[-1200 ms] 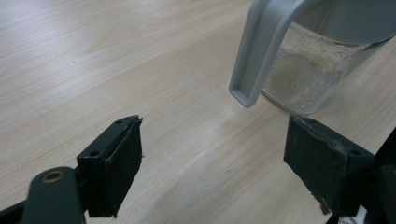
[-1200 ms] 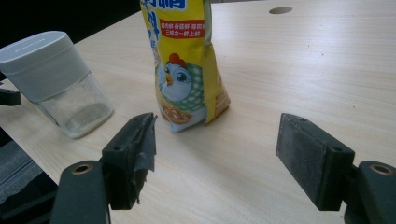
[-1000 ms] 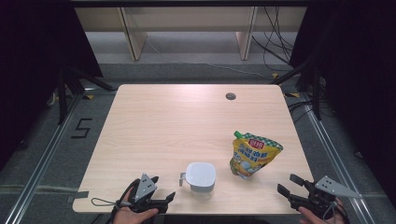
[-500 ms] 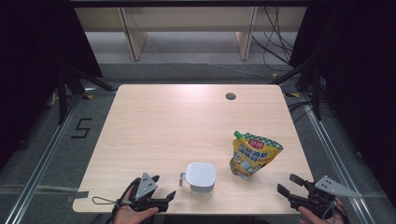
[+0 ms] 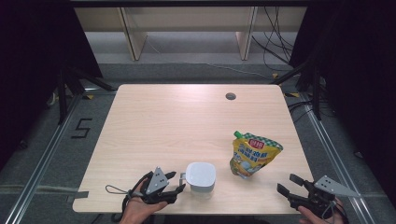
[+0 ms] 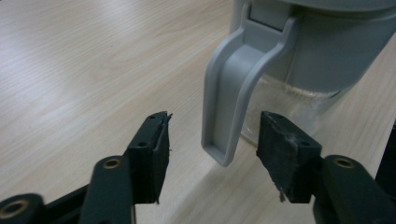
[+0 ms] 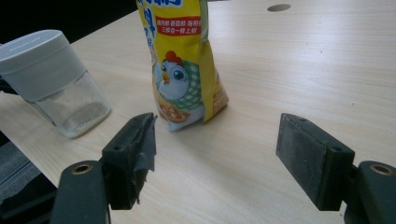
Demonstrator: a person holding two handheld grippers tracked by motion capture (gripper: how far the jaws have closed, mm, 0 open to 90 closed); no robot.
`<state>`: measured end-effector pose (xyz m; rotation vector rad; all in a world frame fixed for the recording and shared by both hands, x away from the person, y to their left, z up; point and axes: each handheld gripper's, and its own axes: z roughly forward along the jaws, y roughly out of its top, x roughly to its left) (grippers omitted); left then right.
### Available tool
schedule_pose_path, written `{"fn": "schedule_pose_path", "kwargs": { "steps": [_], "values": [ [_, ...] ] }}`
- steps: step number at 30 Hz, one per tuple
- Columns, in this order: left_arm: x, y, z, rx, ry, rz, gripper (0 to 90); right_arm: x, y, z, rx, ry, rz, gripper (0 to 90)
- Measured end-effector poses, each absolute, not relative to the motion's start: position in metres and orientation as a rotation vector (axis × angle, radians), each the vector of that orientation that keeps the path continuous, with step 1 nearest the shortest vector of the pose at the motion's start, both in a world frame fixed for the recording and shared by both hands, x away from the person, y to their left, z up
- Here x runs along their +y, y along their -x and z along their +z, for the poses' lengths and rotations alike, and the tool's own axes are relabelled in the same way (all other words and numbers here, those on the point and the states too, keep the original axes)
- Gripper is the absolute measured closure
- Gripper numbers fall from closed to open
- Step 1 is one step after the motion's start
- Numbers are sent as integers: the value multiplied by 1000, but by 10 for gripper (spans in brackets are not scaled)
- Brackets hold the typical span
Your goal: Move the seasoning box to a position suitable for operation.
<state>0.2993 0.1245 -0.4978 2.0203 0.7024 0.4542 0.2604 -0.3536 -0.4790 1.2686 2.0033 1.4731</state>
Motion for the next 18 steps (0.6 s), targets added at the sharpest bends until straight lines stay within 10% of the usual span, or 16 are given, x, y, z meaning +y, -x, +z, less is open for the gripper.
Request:
{"fn": "schedule_pose_path", "kwargs": {
  "steps": [11, 18],
  "values": [
    [119, -304, -497, 680, -2029, 430, 699, -352, -260, -479, 2010, -1281, 1486, 296],
    [119, -303, -496, 678, -2043, 441, 702, -352, -260, -479, 2010, -1280, 1489, 295]
  ]
}}
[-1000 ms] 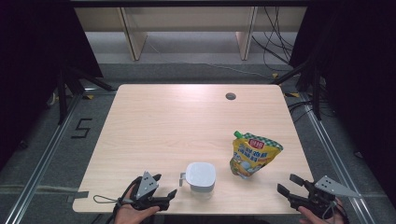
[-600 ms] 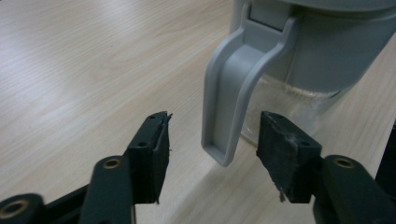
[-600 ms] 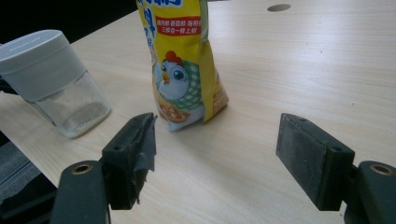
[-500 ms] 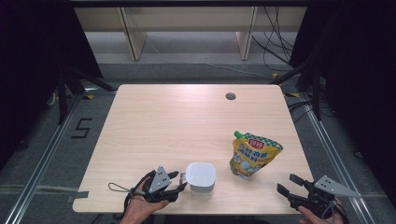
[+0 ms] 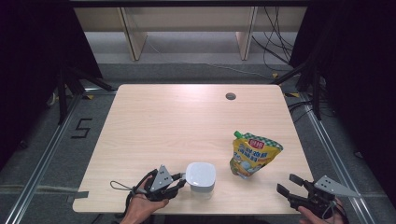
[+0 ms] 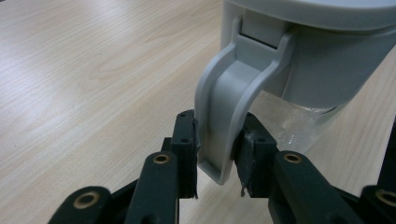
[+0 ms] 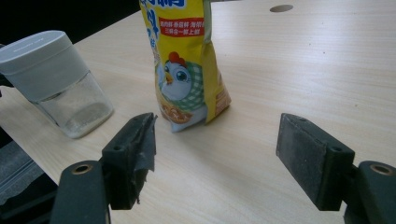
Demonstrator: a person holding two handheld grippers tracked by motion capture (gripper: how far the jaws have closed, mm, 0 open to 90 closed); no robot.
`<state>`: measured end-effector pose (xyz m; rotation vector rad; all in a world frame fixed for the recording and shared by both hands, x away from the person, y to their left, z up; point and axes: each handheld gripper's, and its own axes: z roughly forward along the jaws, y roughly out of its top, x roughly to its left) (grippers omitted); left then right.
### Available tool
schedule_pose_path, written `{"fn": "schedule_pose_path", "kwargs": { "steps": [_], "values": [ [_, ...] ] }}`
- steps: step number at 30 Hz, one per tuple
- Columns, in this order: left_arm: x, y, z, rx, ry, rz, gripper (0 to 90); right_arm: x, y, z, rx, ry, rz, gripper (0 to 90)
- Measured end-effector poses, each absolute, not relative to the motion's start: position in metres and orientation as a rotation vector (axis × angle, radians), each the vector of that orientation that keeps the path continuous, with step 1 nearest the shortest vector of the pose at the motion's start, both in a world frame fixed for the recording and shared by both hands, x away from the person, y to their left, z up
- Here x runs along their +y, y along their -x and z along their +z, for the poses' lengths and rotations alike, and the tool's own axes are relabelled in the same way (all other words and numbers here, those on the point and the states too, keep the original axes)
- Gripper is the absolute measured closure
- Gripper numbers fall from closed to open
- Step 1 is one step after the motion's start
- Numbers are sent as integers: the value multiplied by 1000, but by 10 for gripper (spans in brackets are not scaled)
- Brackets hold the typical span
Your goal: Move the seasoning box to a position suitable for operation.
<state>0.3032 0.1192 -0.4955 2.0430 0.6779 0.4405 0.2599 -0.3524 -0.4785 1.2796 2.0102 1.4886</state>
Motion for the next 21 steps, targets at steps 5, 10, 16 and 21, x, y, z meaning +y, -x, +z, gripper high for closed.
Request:
{"fn": "schedule_pose_path", "kwargs": {
  "steps": [5, 10, 16, 21],
  "values": [
    [118, -303, -494, 672, -2059, 452, 701, -352, -259, -478, 2015, -1289, 1497, 296],
    [114, -300, -494, 714, -2034, 431, 699, -350, -259, -479, 2005, -1299, 1508, 295],
    [106, -297, -493, 680, -2054, 410, 693, -352, -261, -479, 2009, -1263, 1495, 295],
    [102, -298, -492, 655, -2081, 413, 693, -350, -259, -479, 2007, -1298, 1510, 295]
  ]
}}
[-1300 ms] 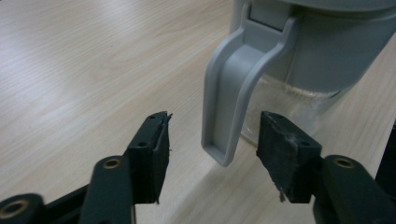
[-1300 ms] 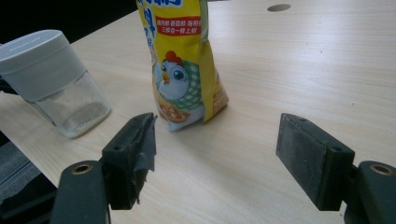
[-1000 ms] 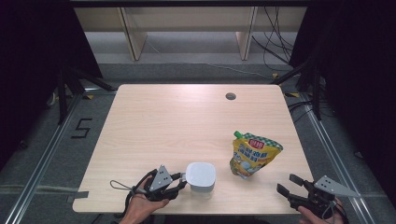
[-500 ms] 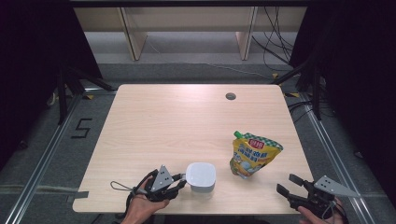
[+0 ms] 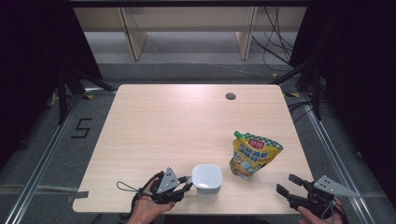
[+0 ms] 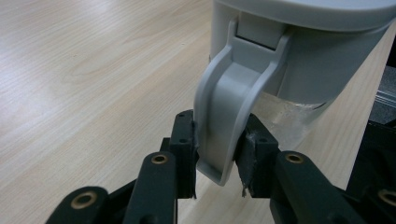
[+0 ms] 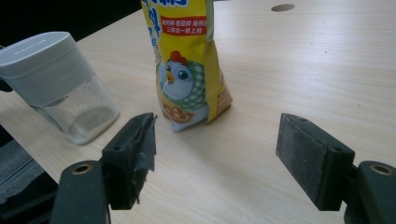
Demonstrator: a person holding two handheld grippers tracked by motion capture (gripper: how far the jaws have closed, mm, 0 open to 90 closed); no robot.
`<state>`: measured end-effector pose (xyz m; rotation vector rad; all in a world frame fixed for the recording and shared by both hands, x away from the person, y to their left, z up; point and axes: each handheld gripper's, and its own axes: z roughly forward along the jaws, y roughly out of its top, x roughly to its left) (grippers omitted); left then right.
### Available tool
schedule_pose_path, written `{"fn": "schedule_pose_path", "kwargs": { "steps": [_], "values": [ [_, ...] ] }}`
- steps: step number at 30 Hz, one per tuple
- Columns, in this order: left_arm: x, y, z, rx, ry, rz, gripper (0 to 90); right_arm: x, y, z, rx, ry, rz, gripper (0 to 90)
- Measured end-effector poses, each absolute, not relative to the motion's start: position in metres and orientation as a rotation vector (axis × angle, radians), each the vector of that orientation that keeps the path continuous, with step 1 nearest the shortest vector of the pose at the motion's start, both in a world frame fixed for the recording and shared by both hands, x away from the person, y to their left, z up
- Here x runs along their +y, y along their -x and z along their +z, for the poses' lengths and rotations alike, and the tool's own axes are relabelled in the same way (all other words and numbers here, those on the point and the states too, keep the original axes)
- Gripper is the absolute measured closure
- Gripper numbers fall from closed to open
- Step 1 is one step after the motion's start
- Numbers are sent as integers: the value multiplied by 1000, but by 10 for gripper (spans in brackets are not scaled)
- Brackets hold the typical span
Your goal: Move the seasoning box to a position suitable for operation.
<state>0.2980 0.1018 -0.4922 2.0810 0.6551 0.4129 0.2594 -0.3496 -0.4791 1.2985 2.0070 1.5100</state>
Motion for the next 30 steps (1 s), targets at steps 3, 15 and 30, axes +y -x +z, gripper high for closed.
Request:
{"fn": "schedule_pose_path", "kwargs": {
  "steps": [3, 15, 30],
  "values": [
    [98, -297, -493, 658, -2045, 401, 693, -350, -259, -478, 2013, -1311, 1492, 295],
    [98, -294, -492, 663, -2053, 340, 529, -351, -261, -479, 2022, -1244, 1489, 296],
    [115, -282, -461, 707, -2031, 288, 286, -347, -262, -480, 2038, -1287, 1499, 295]
  ]
}}
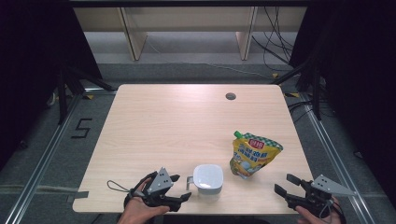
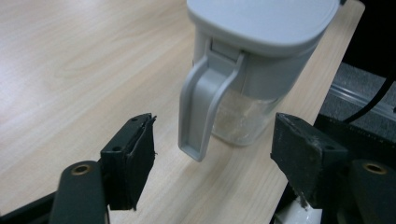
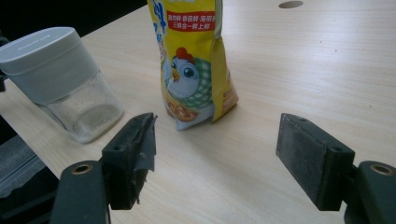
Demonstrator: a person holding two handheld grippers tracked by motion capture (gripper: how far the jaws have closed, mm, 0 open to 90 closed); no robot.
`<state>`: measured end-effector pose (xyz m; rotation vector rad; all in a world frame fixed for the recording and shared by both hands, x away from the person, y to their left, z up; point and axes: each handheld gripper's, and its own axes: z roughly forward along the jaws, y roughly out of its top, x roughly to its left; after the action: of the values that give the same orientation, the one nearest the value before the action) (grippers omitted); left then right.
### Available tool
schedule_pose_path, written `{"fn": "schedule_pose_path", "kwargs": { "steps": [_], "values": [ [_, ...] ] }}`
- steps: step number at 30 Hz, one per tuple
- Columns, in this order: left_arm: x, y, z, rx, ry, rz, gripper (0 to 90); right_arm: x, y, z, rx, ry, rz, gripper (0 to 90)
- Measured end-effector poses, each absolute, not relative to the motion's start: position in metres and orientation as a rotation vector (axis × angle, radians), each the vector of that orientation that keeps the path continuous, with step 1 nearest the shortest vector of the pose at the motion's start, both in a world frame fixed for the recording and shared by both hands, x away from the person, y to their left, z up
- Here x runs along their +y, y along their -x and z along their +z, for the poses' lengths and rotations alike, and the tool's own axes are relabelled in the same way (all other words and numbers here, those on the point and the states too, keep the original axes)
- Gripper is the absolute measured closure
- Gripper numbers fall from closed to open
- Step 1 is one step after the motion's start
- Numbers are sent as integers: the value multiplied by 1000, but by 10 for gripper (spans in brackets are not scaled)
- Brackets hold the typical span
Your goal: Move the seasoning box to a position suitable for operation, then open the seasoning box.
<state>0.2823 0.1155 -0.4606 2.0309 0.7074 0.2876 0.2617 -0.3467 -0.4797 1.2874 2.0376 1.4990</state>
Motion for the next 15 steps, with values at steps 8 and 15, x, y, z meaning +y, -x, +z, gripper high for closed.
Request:
{"fn": "schedule_pose_path", "kwargs": {
  "steps": [8, 15],
  "values": [
    [115, -284, -434, 716, -1967, 287, 259, -347, -265, -481, 2043, -1205, 1495, 313],
    [112, -287, -427, 687, -1959, 302, 414, -344, -264, -481, 2072, -1200, 1508, 345]
  ]
}}
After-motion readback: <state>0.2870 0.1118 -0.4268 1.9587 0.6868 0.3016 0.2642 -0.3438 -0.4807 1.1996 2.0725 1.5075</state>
